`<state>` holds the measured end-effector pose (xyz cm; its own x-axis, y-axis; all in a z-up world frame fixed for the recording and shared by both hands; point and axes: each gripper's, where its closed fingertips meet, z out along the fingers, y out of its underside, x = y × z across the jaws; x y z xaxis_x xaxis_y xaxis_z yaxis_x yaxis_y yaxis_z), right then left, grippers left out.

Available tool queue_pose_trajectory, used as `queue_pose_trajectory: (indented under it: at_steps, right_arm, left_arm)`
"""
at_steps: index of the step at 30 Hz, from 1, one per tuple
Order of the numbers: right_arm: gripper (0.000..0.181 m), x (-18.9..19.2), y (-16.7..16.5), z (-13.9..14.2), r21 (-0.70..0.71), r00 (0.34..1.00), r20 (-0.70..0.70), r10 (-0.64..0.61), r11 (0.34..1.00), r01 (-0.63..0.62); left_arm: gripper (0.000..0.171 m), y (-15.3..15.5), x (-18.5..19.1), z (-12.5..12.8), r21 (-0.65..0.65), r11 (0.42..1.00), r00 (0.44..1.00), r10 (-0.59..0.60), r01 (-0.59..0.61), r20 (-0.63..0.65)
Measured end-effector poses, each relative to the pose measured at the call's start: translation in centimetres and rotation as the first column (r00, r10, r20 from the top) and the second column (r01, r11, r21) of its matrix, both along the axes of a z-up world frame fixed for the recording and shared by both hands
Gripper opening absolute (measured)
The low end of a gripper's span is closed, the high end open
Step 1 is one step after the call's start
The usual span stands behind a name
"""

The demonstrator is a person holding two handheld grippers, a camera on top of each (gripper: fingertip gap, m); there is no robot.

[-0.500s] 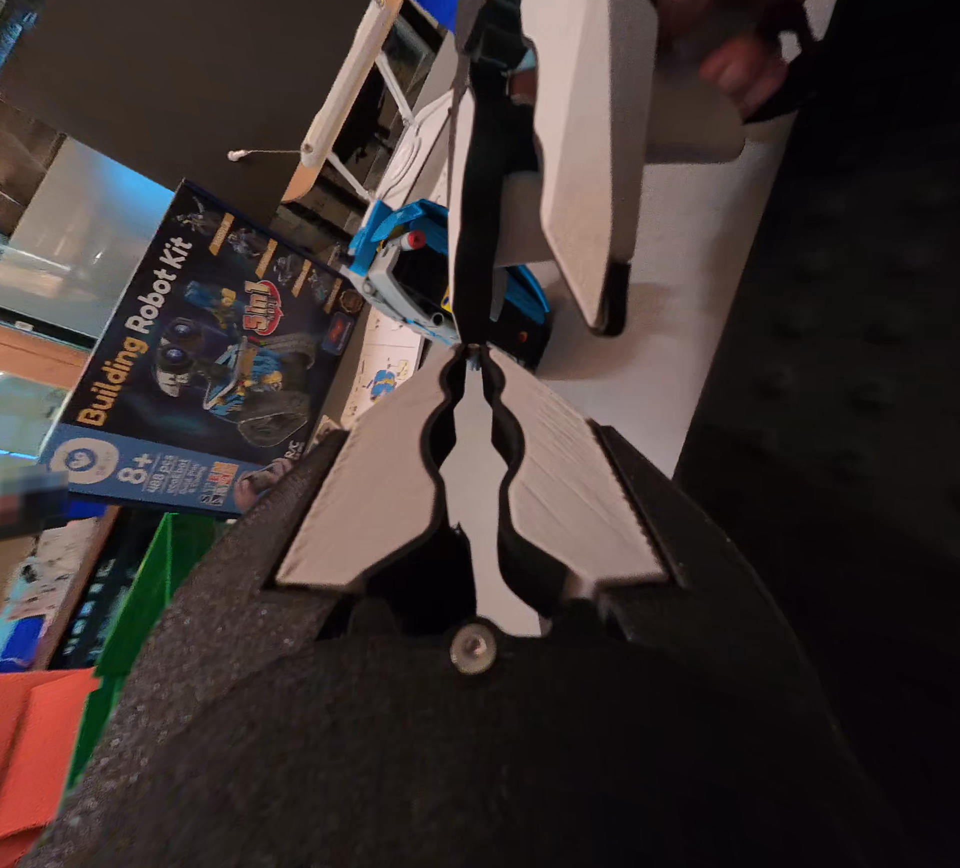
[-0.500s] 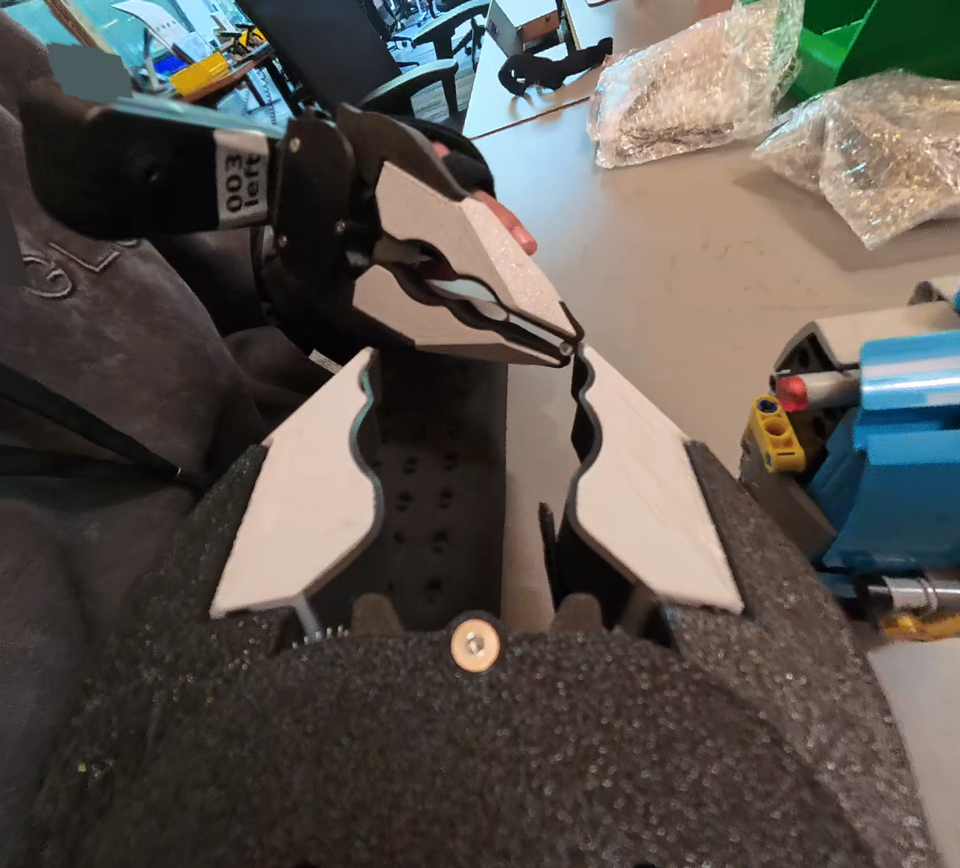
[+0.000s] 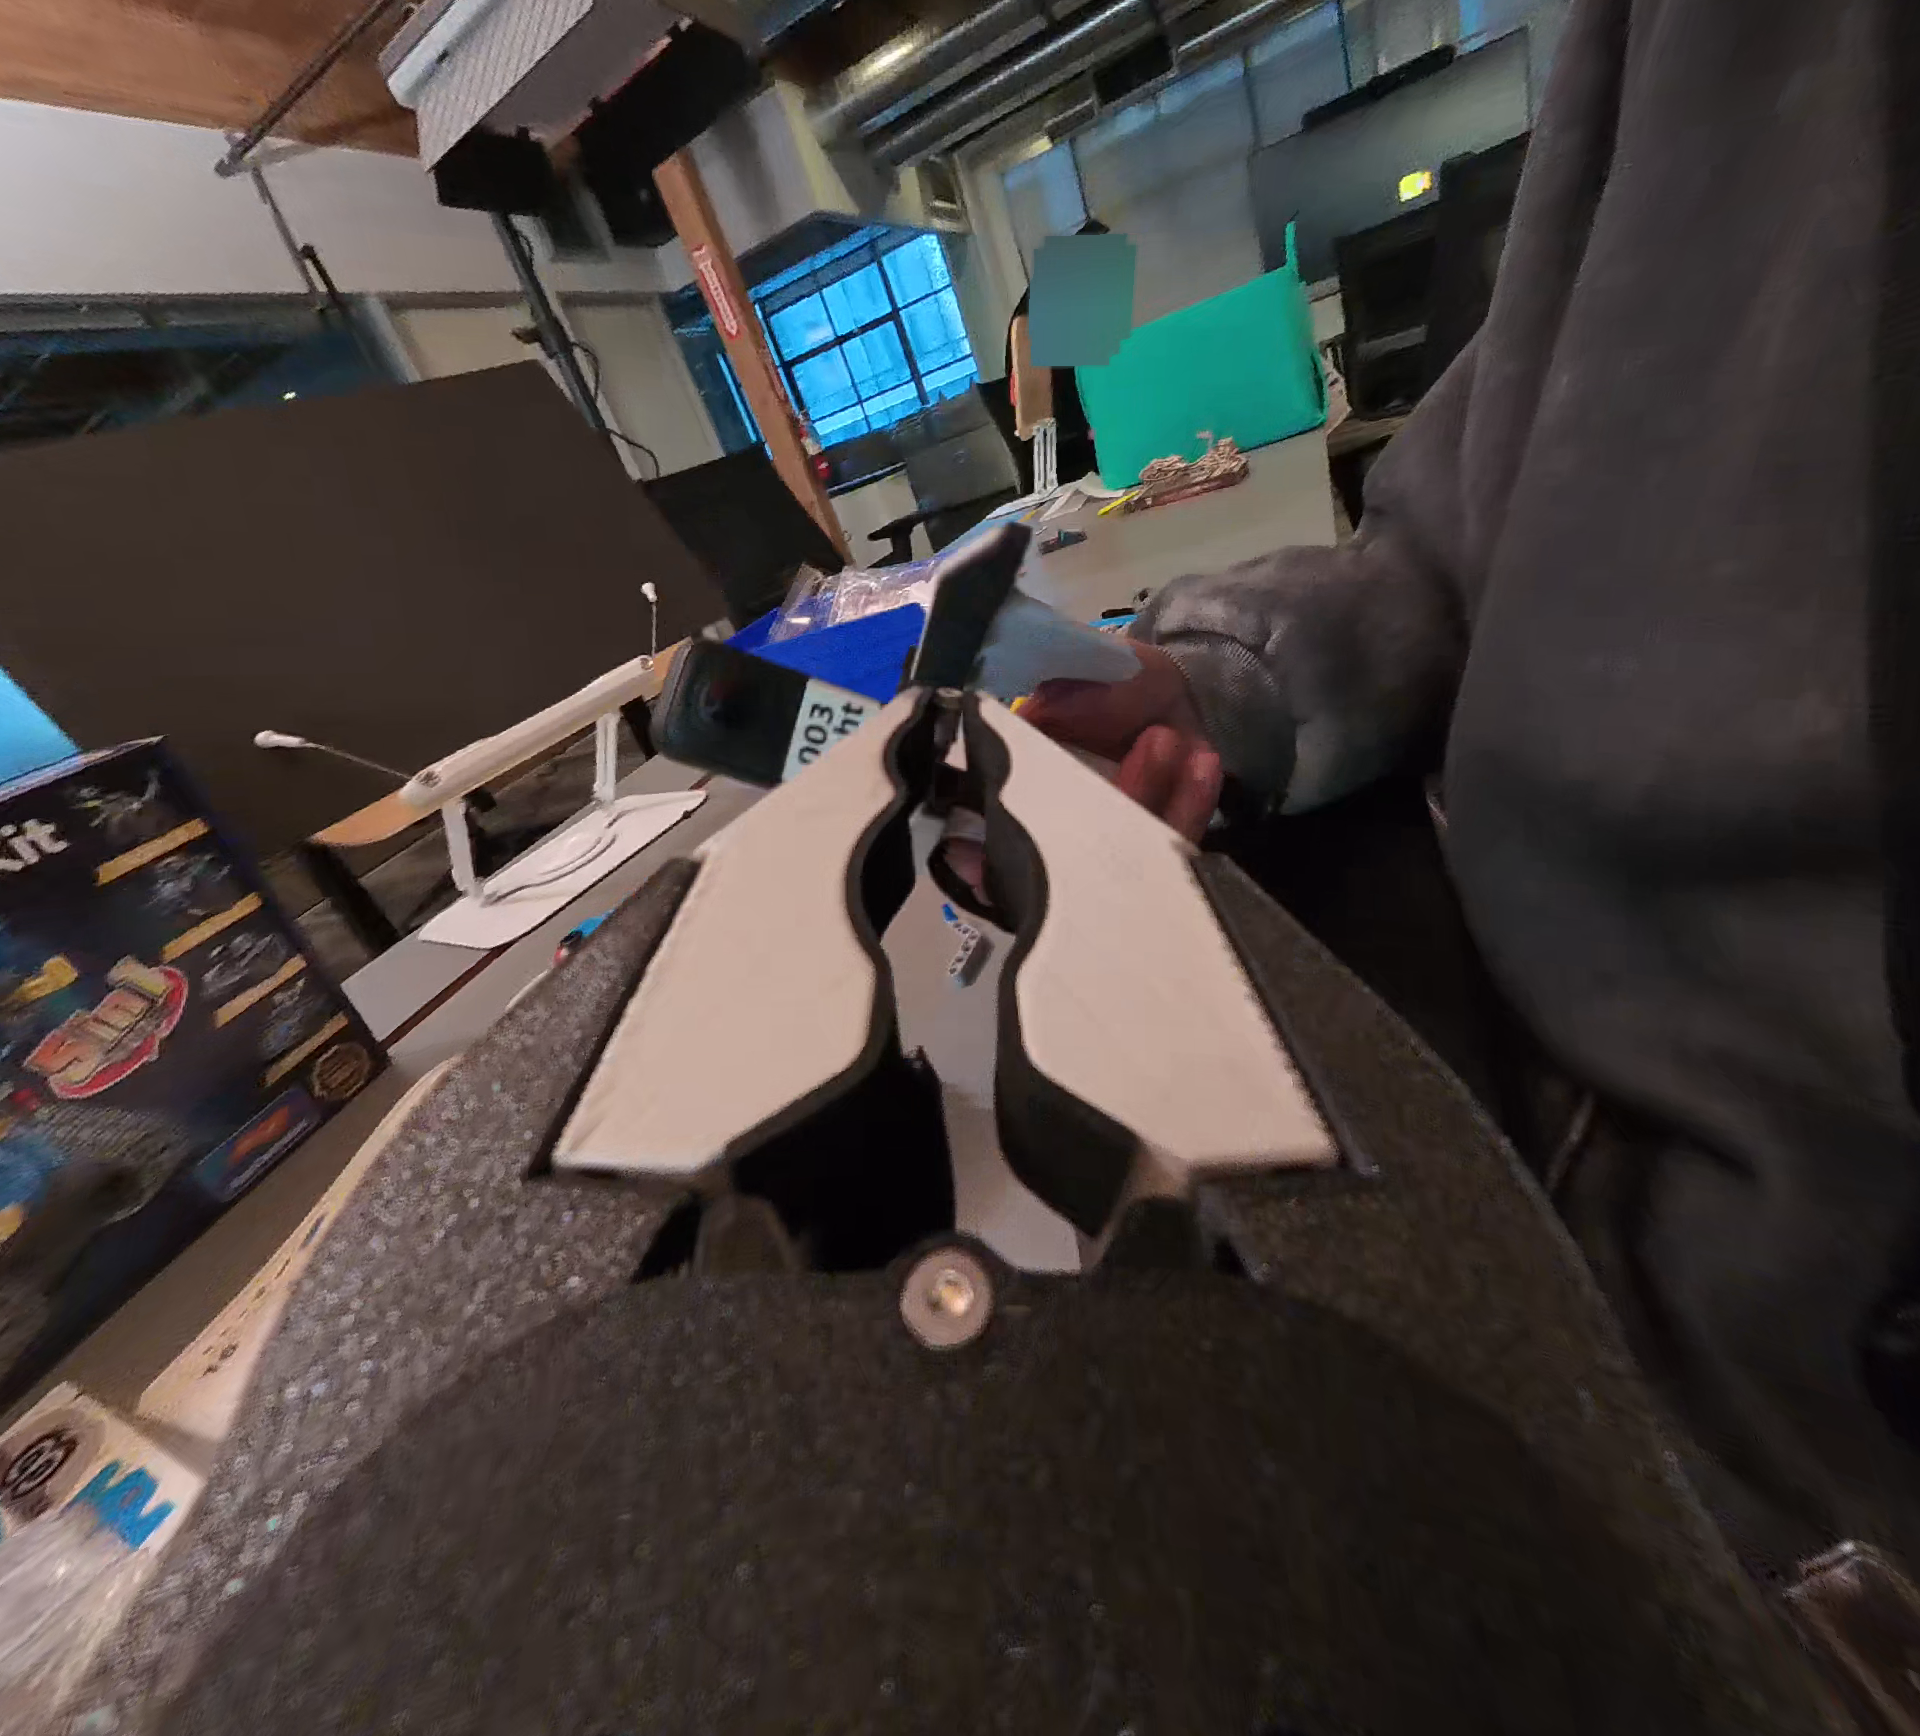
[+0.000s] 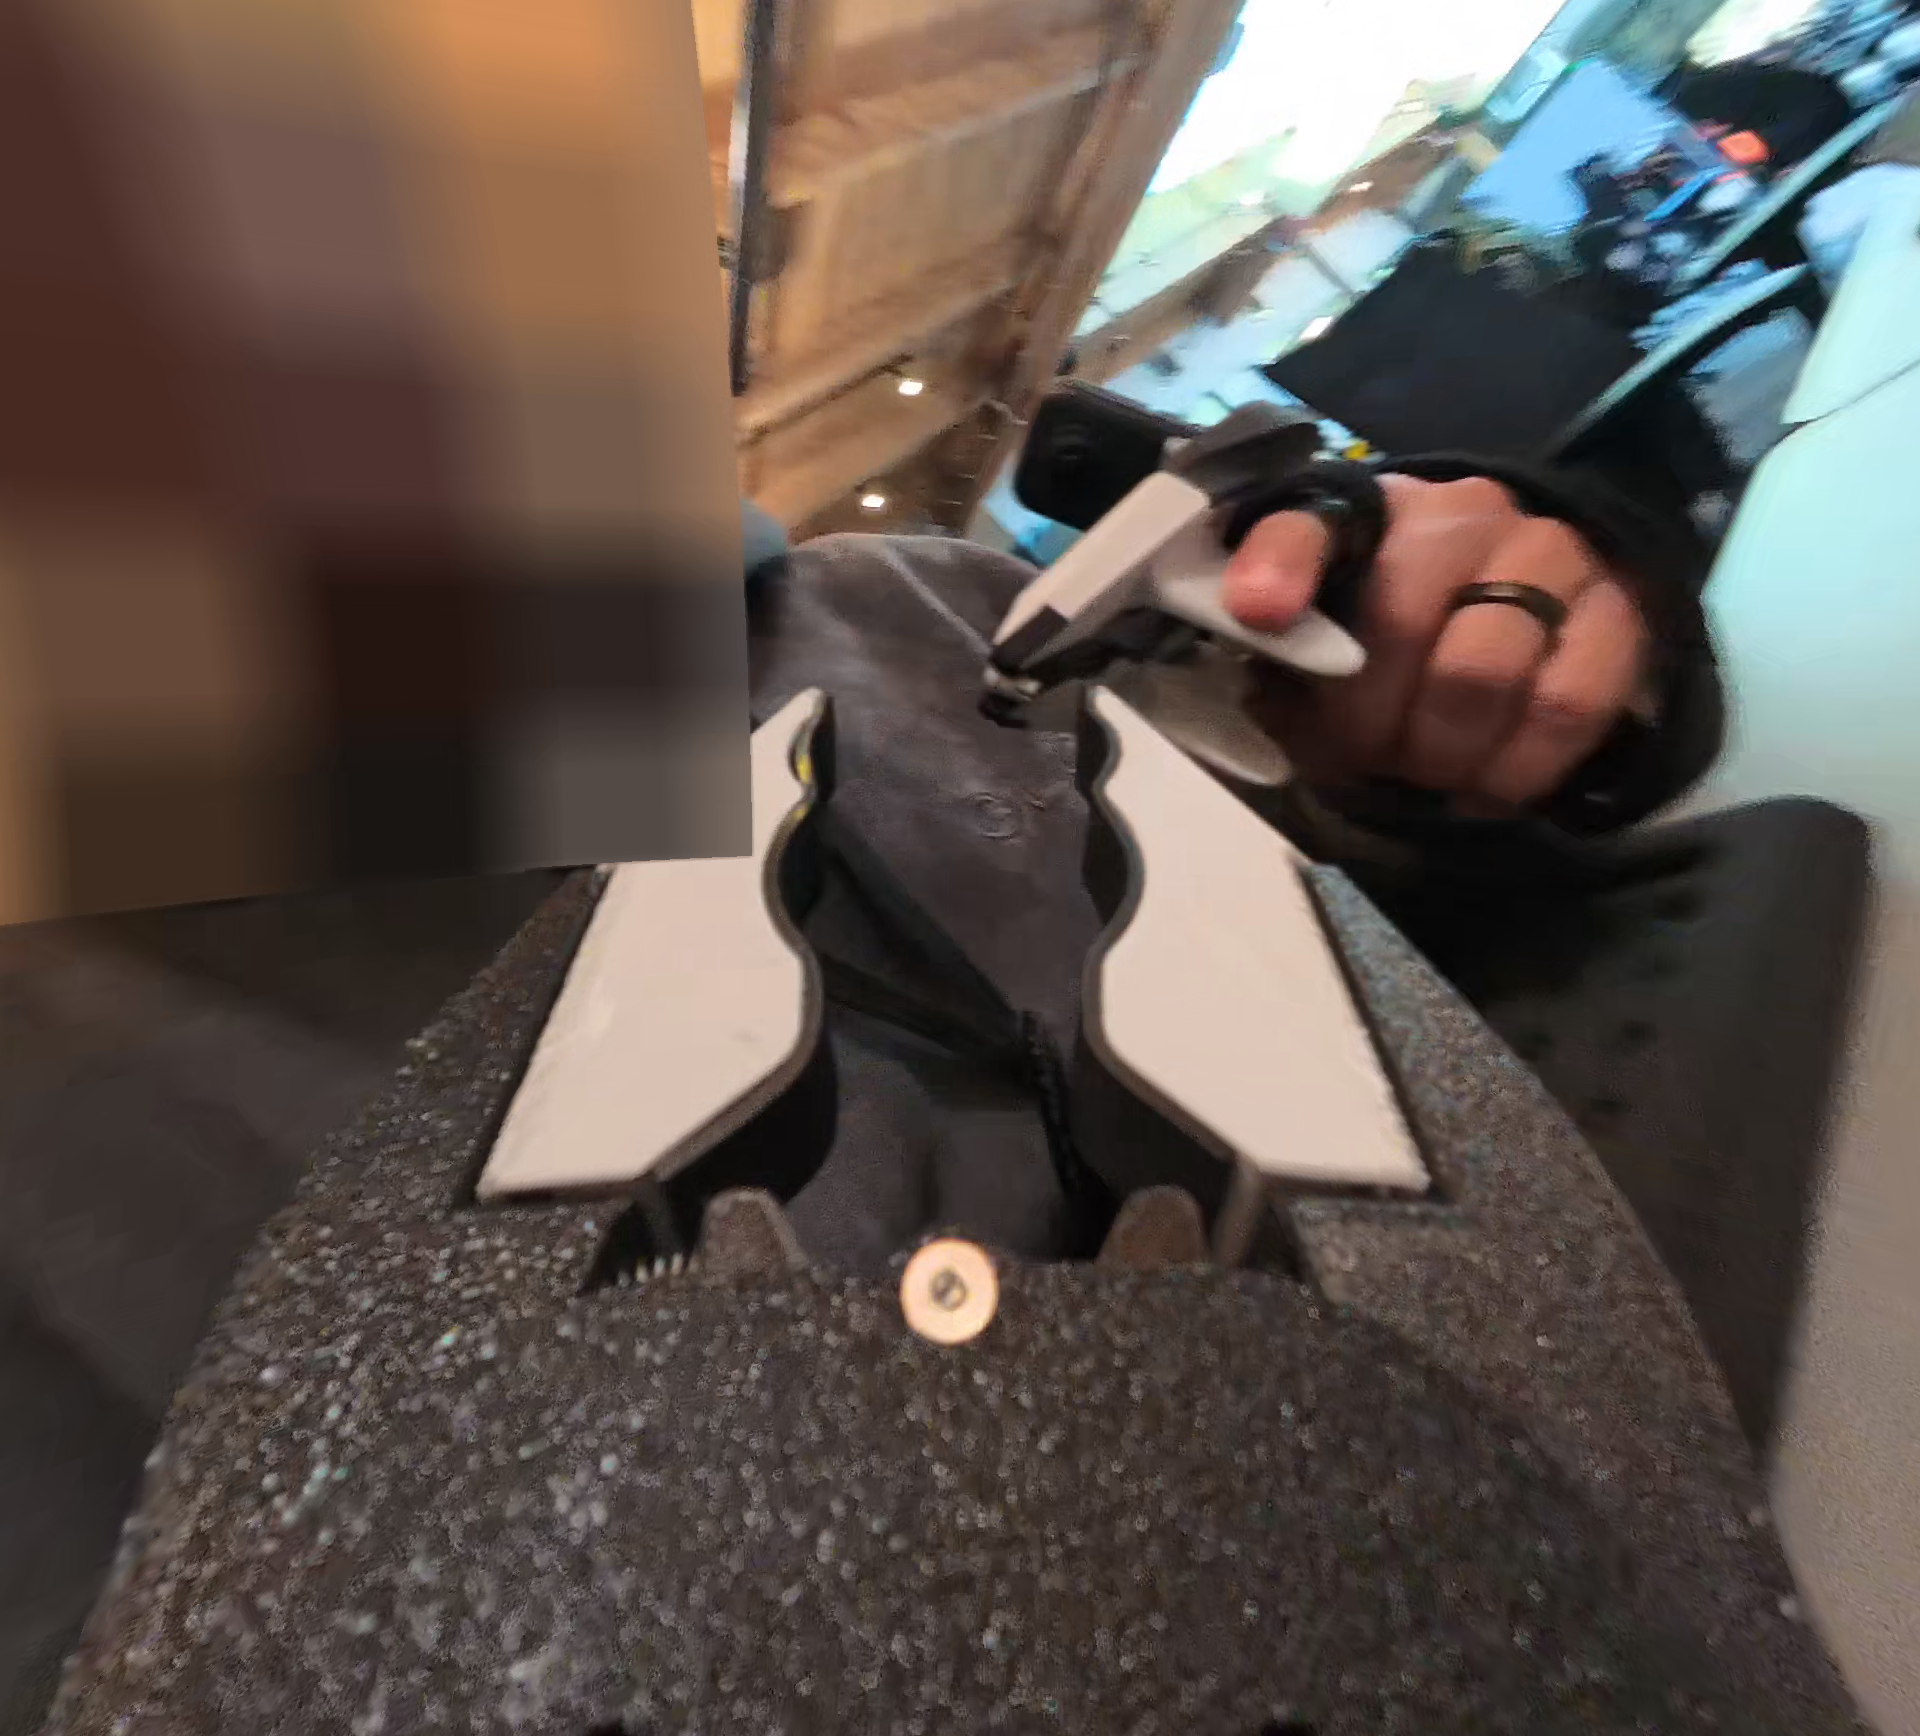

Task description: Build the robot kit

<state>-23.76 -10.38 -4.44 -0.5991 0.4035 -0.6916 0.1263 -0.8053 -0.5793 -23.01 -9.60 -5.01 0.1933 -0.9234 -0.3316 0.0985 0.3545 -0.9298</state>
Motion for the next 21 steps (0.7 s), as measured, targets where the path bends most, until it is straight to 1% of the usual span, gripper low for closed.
queue_pose_trajectory:
  at_steps: [1,4,7,9,11,18,20,21]
  right_arm:
    - [0.043,0.2,-0.3,0.4,-0.013,1.0,-0.024,0.02,1.0,-0.02]
    - [0.034,0.2,-0.8,0.2,0.03,1.0,-0.02,0.015,0.999,-0.014]
    - [0.024,0.3,-0.3,0.0,0.045,1.0,-0.008,-0.027,0.999,0.027]
    - [0.019,0.6,0.0,0.0,0.028,1.0,-0.004,-0.029,0.999,0.029]
    - [0.007,0.2,0.1,-0.7,0.058,0.998,0.033,-0.054,0.997,0.052]
    - [0.006,0.1,0.6,-1.6,0.078,0.993,0.082,-0.089,0.994,0.082]
    - [0.011,0.2,0.8,-1.5,0.06,0.993,0.076,-0.086,0.995,0.082]
    - [0.011,0.3,0.8,-1.4,0.052,0.994,0.073,-0.081,0.996,0.077]
  left_arm:
    - [0.004,-0.2,0.2,0.0,0.005,1.0,1.0,-0.012,0.012,0.0]
    - [0.005,-0.4,0.6,0.0,0.005,1.0,1.0,-0.027,0.027,0.009]
    - [0.005,-0.1,0.7,0.0,0.041,0.999,1.0,0.006,-0.005,-0.003]
    - [0.005,0.0,0.8,0.0,0.044,0.999,1.0,0.011,-0.01,-0.019]
    - [0.005,-0.2,0.9,-0.3,0.061,0.998,0.999,0.016,-0.013,-0.036]
    - [0.005,0.4,0.7,-1.2,0.116,0.991,0.989,0.085,-0.072,-0.12]
    - [0.005,0.5,0.5,-1.3,0.128,0.988,0.987,0.098,-0.082,-0.128]
    - [0.005,0.5,0.4,-1.3,0.126,0.989,0.987,0.096,-0.08,-0.129]
